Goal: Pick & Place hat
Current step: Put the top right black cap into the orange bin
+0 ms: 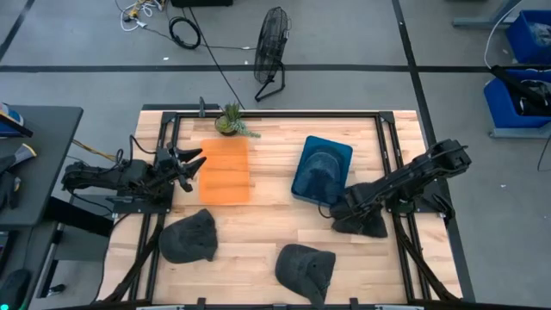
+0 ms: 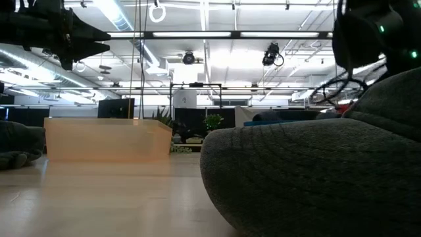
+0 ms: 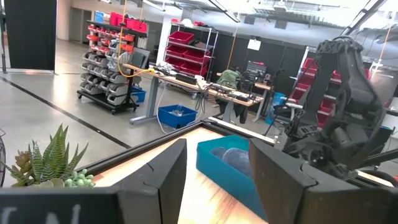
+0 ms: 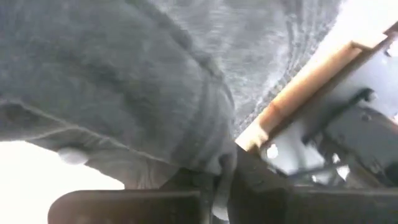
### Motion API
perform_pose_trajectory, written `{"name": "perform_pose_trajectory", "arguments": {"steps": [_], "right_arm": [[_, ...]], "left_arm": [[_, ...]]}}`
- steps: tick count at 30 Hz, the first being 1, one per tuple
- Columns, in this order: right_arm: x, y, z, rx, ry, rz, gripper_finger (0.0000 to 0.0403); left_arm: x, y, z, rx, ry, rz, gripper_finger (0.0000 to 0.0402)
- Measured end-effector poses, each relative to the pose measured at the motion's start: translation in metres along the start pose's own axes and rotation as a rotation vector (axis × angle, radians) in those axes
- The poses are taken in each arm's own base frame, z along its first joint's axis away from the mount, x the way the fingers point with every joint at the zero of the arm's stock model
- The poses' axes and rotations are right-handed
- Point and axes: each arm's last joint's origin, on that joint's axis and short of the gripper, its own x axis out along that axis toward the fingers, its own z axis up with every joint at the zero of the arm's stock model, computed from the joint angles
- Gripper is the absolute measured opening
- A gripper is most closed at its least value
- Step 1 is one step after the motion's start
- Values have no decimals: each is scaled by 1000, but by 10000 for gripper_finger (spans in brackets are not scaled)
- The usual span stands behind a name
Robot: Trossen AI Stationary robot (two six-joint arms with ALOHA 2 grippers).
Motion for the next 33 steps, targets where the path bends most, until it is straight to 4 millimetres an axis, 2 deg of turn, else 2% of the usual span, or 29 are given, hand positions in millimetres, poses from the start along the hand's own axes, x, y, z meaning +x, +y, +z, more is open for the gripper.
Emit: {"name": "perform_pose_trajectory", "arguments": {"steps": [4, 8, 14, 17, 20, 23, 26, 30, 33], "right_arm": [[-37, 4, -6, -5, 6, 18, 27], [-80, 8, -15, -31, -76, 65, 9], [-138, 16, -26, -99, -403, 180, 10], [-158, 17, -28, -150, -526, 226, 9], [-171, 17, -23, -229, -695, 198, 9], [-183, 18, -6, -246, -924, 141, 8], [-198, 20, 21, -213, -1093, 150, 8], [-209, 24, 66, -241, -1209, 132, 8], [-208, 28, 100, -272, -1224, 134, 8]], "left_arm": [[0, 0, 0, -3, -2, -1, 177], [0, -2, 3, -65, -21, -43, 177], [-1, -4, 8, -100, -58, -116, 177], [-1, -4, 11, -112, -77, -120, 177], [-1, -5, 13, -129, -95, -125, 177], [-1, -6, 15, -141, -114, -165, 177], [-2, -7, 19, -150, -127, -213, 177], [-1, -12, 32, -137, -122, -236, 177], [5, -18, 44, -77, -97, -230, 177]]}}
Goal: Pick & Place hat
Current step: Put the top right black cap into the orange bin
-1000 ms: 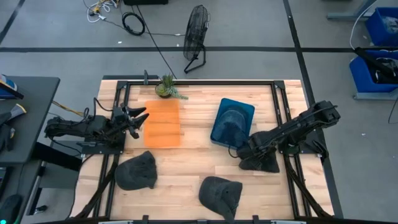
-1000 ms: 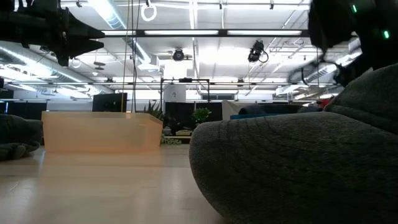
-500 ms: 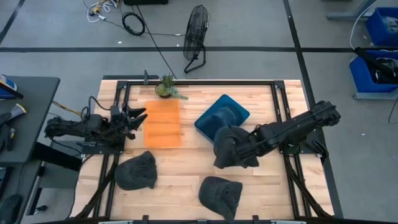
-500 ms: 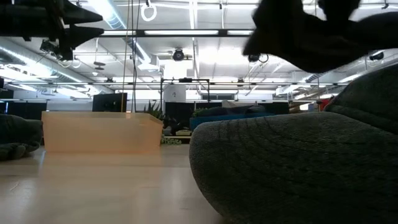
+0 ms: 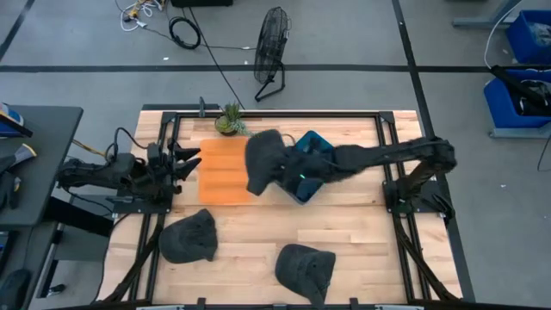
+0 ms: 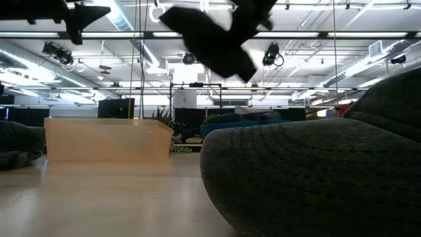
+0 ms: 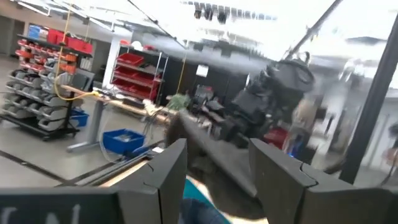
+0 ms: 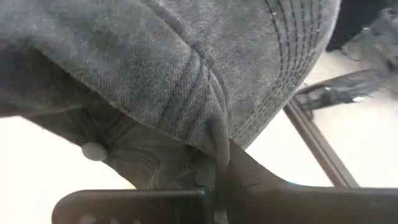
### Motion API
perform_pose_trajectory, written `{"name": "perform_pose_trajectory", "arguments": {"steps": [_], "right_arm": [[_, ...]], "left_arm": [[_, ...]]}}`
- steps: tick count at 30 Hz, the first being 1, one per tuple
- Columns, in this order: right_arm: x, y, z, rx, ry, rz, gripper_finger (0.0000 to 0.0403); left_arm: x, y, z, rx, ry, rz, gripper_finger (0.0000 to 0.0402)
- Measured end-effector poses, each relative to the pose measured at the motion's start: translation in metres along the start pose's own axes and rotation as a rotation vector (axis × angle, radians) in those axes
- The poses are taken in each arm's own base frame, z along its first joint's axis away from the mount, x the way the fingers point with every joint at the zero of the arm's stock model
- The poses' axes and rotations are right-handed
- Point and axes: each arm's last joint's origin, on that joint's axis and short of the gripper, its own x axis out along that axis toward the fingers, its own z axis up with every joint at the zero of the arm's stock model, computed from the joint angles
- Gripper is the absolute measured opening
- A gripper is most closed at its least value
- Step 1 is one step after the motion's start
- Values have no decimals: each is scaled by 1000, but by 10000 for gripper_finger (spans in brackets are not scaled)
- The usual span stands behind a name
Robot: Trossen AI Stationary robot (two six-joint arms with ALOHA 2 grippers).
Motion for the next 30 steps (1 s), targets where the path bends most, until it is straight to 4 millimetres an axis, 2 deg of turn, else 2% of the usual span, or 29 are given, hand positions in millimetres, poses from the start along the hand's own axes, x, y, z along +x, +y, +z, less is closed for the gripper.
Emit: {"name": "perform_pose_trajectory", "arguments": {"steps": [3, 7, 12, 19, 30], "right_arm": [[33, -2, 4, -12, 1, 37, 8], [67, -8, 9, 9, -45, -32, 8], [99, -16, 10, 85, -84, -135, 8], [113, -28, 8, 252, -68, -128, 13], [112, -27, 10, 265, -89, -123, 15]], "left_arm": [[12, -8, 10, 87, 53, 8, 177], [34, -20, 20, 210, 145, 52, 177], [63, -31, 14, 308, 259, 140, 177], [91, -34, -20, 471, 410, 250, 177], [114, -17, -52, 574, 529, 378, 177]]}}
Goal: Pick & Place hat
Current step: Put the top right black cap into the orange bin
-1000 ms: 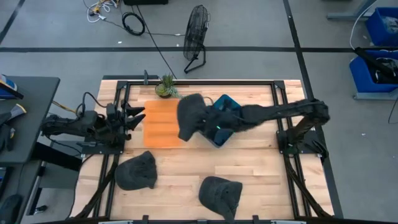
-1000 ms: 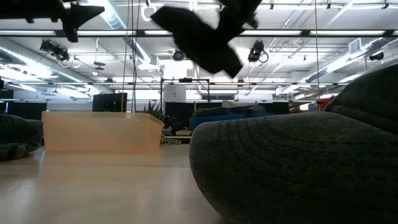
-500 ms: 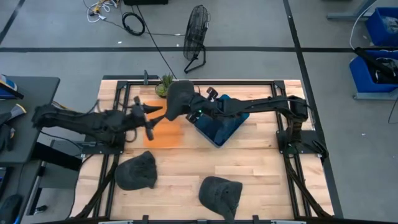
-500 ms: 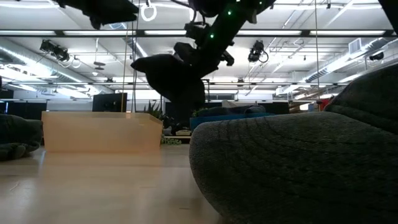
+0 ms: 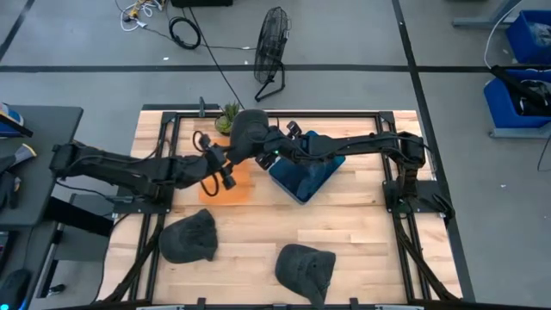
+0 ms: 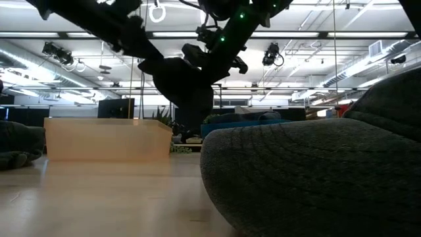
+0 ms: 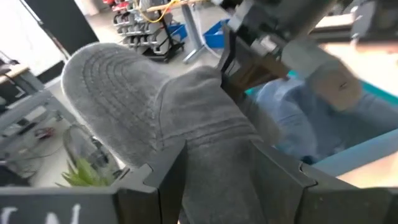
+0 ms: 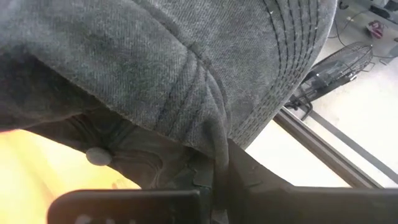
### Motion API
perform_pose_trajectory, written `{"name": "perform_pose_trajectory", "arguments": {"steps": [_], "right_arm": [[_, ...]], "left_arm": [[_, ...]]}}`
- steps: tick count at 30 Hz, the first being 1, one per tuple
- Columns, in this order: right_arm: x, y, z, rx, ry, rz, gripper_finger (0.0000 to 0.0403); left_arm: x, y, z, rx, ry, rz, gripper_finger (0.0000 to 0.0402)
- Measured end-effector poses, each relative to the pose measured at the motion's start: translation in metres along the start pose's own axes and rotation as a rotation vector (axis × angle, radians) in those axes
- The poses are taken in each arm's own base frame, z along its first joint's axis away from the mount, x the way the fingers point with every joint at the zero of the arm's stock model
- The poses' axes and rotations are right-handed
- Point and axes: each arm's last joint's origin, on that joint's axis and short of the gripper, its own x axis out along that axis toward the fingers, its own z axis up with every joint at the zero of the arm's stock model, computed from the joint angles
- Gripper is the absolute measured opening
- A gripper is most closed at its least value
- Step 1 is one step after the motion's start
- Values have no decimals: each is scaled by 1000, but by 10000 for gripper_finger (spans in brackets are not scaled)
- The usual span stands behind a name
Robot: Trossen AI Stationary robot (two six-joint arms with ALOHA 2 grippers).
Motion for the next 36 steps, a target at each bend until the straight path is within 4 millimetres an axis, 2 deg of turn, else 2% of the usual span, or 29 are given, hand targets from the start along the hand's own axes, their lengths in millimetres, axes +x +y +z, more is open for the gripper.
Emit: {"name": "perform_pose_trajectory", "arguments": {"steps": [12, 15, 21, 23, 27, 36], "right_arm": [[-4, 11, -4, -69, 54, 198, 16], [-6, 13, -4, -91, 54, 205, 16], [-5, 11, -6, -103, 79, 201, 16], [-3, 8, -7, -100, 94, 193, 16], [0, 1, -7, -57, 119, 177, 16], [2, 1, -1, -21, 70, 199, 16]], "left_arm": [[18, 14, -6, 31, 55, 119, 168], [20, 17, -7, 47, 61, 132, 134], [19, 17, -6, 124, 63, 126, 19], [17, 14, -5, 161, 51, 107, 8], [12, 5, -3, 234, 27, 25, 40], [12, 3, -2, 235, 8, 7, 200]]}}
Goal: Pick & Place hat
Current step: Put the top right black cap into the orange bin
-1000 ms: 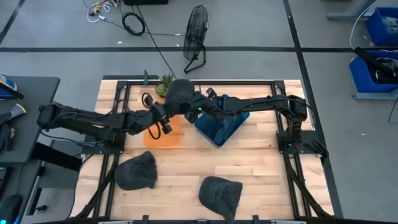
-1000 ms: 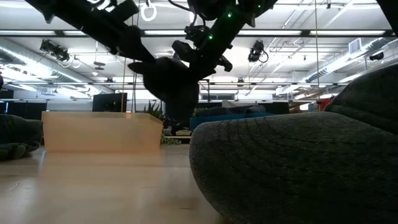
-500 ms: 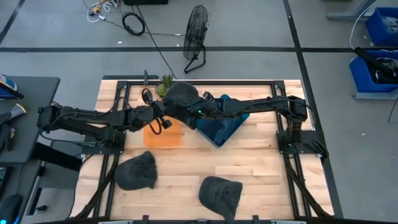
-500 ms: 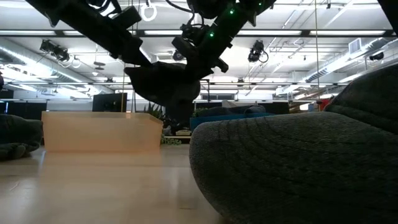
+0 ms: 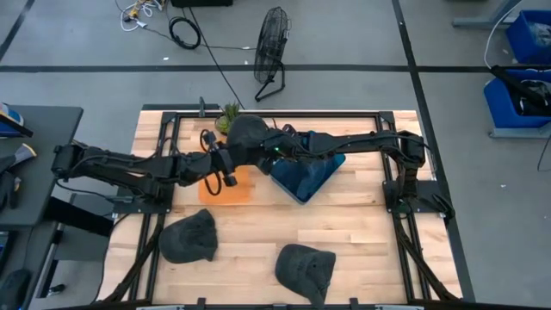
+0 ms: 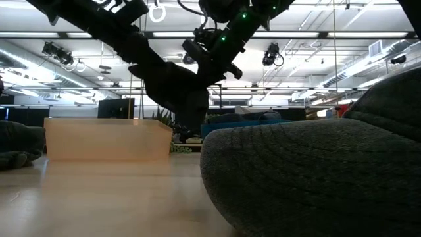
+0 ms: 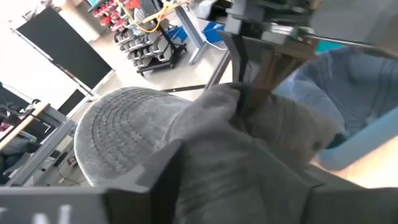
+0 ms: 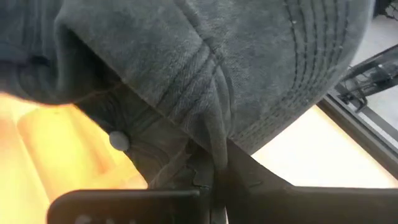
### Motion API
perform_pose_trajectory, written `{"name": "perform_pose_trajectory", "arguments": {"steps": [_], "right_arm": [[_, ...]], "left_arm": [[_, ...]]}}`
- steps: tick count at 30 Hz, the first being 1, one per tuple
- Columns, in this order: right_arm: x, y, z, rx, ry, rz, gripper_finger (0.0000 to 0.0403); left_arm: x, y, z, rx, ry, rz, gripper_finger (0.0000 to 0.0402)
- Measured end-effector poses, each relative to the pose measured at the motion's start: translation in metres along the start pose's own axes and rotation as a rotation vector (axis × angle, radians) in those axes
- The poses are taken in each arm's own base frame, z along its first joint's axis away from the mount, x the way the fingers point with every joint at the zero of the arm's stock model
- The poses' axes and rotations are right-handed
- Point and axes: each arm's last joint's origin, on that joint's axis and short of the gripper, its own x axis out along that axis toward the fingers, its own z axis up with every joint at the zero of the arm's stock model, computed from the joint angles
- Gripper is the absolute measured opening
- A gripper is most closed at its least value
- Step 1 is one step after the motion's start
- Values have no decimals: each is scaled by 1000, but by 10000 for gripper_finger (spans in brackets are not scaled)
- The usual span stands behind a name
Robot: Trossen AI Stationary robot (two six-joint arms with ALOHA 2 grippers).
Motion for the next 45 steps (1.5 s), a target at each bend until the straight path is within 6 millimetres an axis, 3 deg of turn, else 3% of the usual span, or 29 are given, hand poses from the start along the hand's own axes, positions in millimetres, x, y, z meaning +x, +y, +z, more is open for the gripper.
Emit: {"name": "perform_pose_trajectory", "arguments": {"steps": [4, 7, 16, 23, 27, 35, 45], "right_arm": [[0, 2, 3, 12, -24, 52, 16], [0, 3, 5, 17, -38, 64, 16], [-3, 12, 2, -101, -16, 175, 16], [-3, 13, -1, -147, 2, 128, 16], [-3, 10, -1, -156, 4, 126, 16], [-3, 10, 1, -191, -18, 113, 35], [-3, 10, -2, -250, 0, 92, 112]], "left_arm": [[4, 2, 3, -1, -42, -17, 245], [6, 1, 8, 27, -104, -41, 255], [24, -1, -1, 132, -37, -2, 246], [31, -5, -12, 183, 55, 10, 239], [30, -5, -13, 178, 69, 16, 197], [29, -7, -13, 162, 74, 7, 19], [21, -20, -11, 158, 56, -45, 9]]}}
